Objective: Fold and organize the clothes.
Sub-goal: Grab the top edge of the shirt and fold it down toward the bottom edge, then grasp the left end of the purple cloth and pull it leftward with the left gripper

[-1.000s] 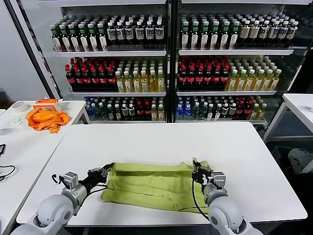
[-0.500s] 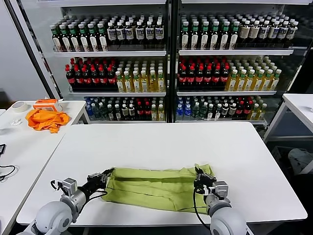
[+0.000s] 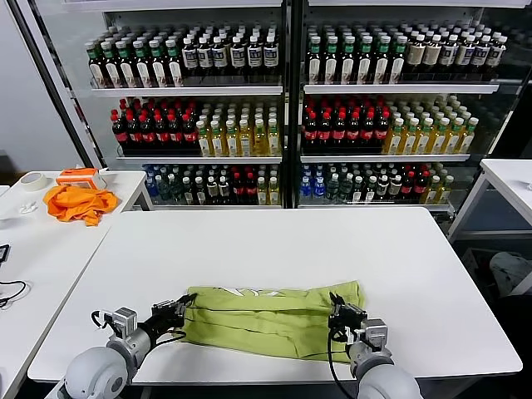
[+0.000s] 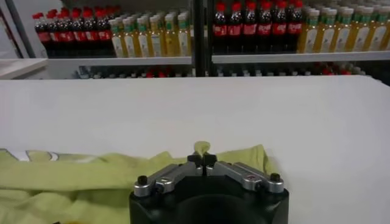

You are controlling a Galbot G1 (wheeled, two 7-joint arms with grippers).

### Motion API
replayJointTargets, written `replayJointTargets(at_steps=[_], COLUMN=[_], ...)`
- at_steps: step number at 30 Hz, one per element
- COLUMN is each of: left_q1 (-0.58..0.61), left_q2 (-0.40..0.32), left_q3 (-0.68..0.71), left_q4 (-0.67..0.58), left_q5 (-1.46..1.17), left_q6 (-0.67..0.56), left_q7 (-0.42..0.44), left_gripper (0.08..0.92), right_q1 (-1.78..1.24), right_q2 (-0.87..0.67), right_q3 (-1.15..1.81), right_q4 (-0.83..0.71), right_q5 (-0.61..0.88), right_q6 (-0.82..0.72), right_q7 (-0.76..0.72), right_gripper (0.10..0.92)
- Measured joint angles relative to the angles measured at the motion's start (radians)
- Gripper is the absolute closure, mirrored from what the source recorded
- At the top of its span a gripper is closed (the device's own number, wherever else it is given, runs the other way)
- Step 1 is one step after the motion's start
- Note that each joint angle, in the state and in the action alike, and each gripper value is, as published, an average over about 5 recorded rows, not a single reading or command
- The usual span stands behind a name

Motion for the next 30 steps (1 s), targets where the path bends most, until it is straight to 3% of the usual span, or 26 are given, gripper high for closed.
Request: replayJointTargets(at_steps=[6,17,22,25,30], left_q1=[-0.008,0.016,0.026,0.025,0.023], left_q2=[-0.004,-0.040,-0.057,-0.067,-0.080], left_q3=[-0.007,0.038,0.059,0.071,0.082], left_q4=[-0.015,-0.053,-0.061,-0.060,-0.058], left_q5=[0.004,-0.035,-0.046,-0.051,-0.057], left_q6=[-0.002,-0.008,-0.004,0.000,0.004], left_q7=[-0.037,-0.230,-0.295,-0.321,-0.349], left_gripper=[0.657,0.337,0.212,0.226,0.358], right_q1=[-0.033,-0.133,-0.164,-0.172,-0.186], right_q2=[-0.010,-0.014,-0.015,-0.015,-0.015], right_q3=[0.024,0.109,0.135,0.149,0.164], right_q4=[0.033,0.102,0.116,0.118,0.120], right_q5=[-0.005,-0.008,-0.010,-0.011,-0.014], right_q6=[0.003,-0.001,-0.001,-0.002,-0.002], right_q7=[0.009,0.021,0.026,0.030,0.036], right_gripper=[0.609,0.290,0.210,0.204,0.203])
